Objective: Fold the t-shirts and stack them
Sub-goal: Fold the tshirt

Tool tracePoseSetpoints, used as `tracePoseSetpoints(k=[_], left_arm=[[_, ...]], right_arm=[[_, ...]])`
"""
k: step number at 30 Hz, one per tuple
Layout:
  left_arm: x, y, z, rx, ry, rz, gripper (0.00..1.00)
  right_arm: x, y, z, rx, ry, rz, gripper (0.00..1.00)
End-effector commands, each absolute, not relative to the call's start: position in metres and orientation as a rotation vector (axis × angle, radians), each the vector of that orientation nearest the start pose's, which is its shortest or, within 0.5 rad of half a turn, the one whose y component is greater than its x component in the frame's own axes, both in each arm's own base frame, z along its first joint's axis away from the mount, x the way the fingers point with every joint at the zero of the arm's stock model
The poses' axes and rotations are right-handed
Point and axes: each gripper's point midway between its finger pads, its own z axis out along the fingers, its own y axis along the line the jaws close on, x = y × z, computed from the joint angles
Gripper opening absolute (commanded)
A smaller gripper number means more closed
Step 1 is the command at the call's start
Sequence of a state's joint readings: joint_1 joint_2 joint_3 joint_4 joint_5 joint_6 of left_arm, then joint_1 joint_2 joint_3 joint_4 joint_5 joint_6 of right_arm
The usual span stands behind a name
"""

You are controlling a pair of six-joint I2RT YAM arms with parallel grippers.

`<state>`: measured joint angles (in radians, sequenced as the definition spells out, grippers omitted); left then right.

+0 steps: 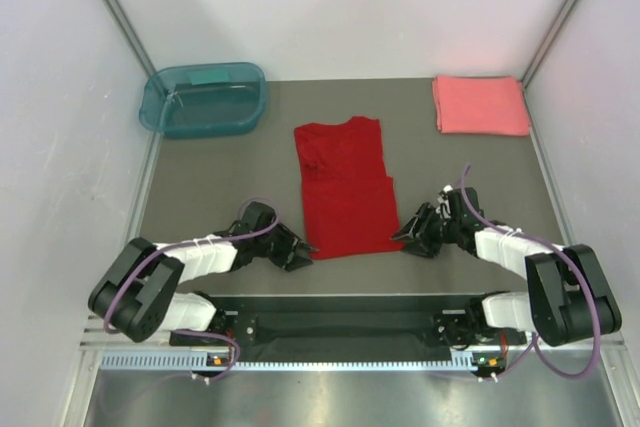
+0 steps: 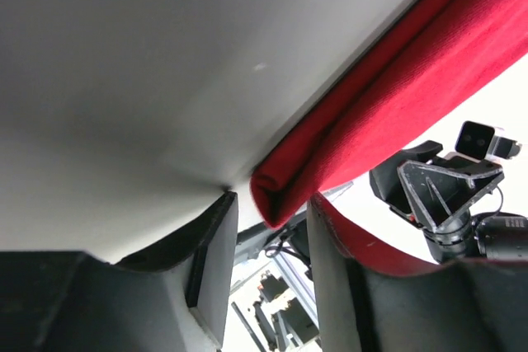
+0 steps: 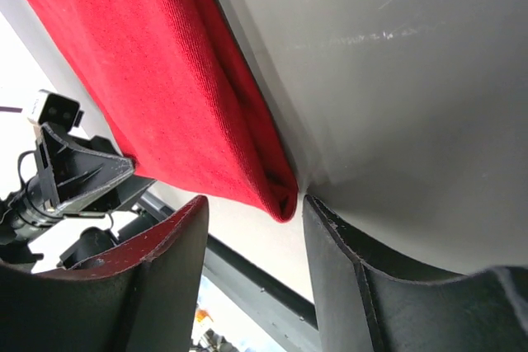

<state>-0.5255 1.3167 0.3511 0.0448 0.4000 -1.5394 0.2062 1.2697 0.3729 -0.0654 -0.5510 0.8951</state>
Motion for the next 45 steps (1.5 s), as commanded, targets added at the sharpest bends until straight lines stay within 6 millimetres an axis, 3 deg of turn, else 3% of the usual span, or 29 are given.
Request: tracePoseSetpoints(k=[1, 18, 21, 28, 34, 45], left_arm=[[0.188, -0.231, 0.017, -1.26, 2.629, -1.148, 0.44], [0.183, -0.23, 0.003, -1.296, 2.647, -1.128, 0.28], [0.182, -0.23, 0.001, -1.279, 2.659, -1.124, 0.2], [0.182, -0.229, 0.001, -1.161, 2.705, -1.085, 0.03], [0.187, -0.225, 0.017, -1.006, 2.701, -1.044, 0.0], [0.139, -0.217, 0.029, -0.999, 2.668, -1.105, 0.0]], right_arm=[[0.214, 0.156, 0.016, 0.723, 2.616, 1.016, 0.5], [0.208, 0.155, 0.003, 0.712, 2.666, 0.995, 0.48], [0.208, 0.157, 0.0, 0.687, 2.684, 1.006, 0.41], [0.211, 0.162, 0.004, 0.602, 2.68, 1.047, 0.0], [0.2, 0.162, 0.013, 0.544, 2.671, 1.061, 0.0], [0.155, 0.177, 0.021, 0.483, 2.643, 1.113, 0.0]])
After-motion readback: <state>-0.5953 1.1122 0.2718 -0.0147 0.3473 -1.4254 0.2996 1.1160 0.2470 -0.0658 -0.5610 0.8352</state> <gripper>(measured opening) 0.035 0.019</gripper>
